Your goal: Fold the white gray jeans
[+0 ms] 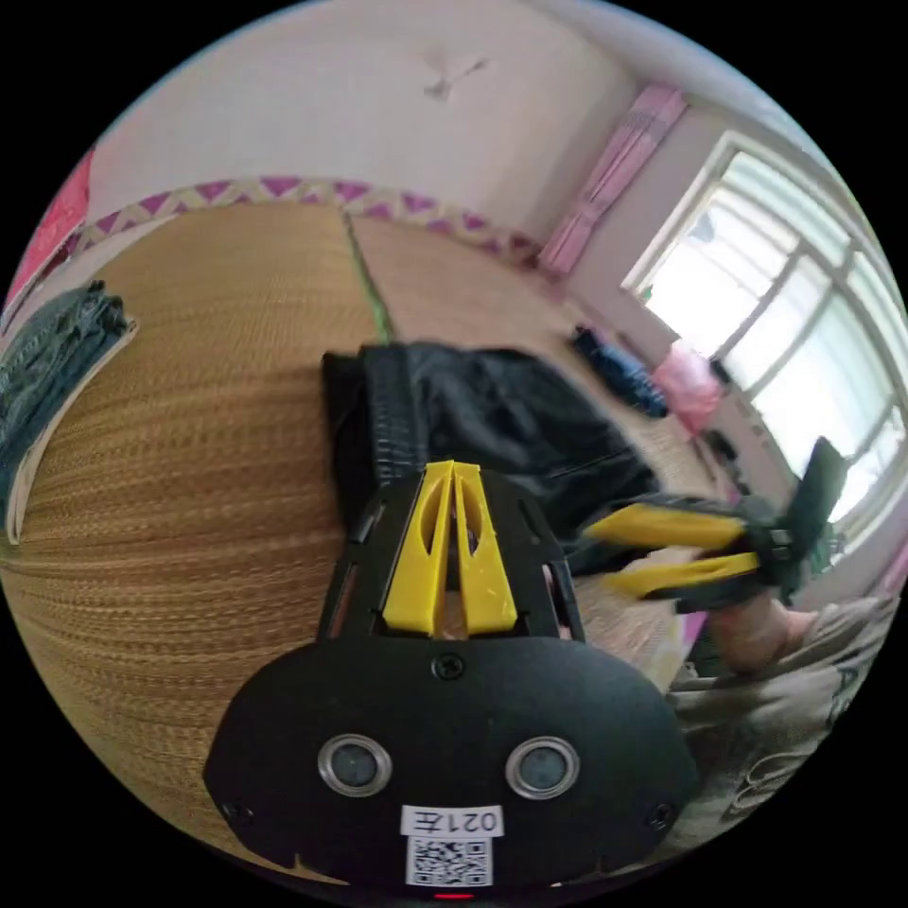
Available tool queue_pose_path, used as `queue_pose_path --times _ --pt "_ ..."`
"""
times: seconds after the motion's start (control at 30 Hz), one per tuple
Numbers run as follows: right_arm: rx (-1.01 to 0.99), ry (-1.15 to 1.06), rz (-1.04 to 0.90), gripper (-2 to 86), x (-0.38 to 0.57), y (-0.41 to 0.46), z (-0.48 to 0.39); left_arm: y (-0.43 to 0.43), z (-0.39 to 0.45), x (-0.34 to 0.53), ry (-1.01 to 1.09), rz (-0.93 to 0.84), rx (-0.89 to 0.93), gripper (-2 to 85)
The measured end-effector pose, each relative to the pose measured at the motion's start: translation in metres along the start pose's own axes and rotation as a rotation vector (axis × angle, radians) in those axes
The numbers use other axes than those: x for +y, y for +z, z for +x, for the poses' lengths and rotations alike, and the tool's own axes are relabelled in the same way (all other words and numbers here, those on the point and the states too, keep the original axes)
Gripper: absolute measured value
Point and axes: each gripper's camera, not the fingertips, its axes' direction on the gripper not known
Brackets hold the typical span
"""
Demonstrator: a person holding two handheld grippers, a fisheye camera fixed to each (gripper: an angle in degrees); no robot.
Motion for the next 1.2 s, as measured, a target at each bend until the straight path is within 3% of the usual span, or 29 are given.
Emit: queue_pose_path --times 0.1,0.17,0.3,0.5,0.6,0.67,0.77,0.87,0.9,0.97,1.03,1.1,1.2 --pt "0.231 0.187 -0.01 4.4 0.061 0.001 0.061 0.022 -0.036 0.018 -0.05 0.031 0.114 -1.0" --pt "0.15 0.234 -0.166 1.1 0.099 0.045 0.097 0.037 -0.049 0.029 -0.079 0.037 0.146 -0.9" --pt "-0.039 0.358 -0.173 -0.3 0.139 0.051 0.142 0.059 -0.059 0.039 -0.1 0.024 0.144 -1.0" --pt "-0.103 0.281 0.087 -0.6 0.142 0.031 0.172 0.066 -0.07 0.057 -0.122 0.163 0.318 -1.0" --pt "-0.036 0.246 -0.105 -0.7 0.129 0.108 0.196 0.079 -0.063 0.045 -0.087 0.184 0.29 -0.9" --pt "0.03 0.186 -0.246 -0.9 0.143 0.159 0.206 0.138 -0.07 0.036 -0.092 -0.056 0.121 -0.9" --pt "-0.006 0.181 -0.282 -0.8 0.168 0.183 0.216 0.163 -0.1 0.042 -0.181 -0.082 0.269 -0.9" --pt "0.041 0.083 -0.299 -0.7 0.182 0.191 0.205 0.172 -0.092 0.043 -0.159 -0.069 0.247 -0.9" --pt "0.055 0.074 -0.225 -0.7 0.186 0.182 0.206 0.171 -0.09 0.042 -0.155 -0.055 0.244 -0.9" --pt "0.049 0.099 -0.09 -0.7 0.189 0.173 0.218 0.157 -0.074 0.034 -0.089 0.145 0.324 -0.9" --pt "0.079 0.145 -0.086 -0.7 0.192 0.196 0.238 0.169 -0.064 0.021 -0.058 0.192 0.286 -0.9" --pt "0.091 0.149 -0.269 -0.6 0.214 0.267 0.267 0.218 -0.069 0.007 -0.099 0.018 0.126 -0.9" --pt "0.03 0.217 -0.266 -0.3 0.252 0.291 0.294 0.251 -0.106 0.009 -0.206 -0.021 0.292 -0.9"
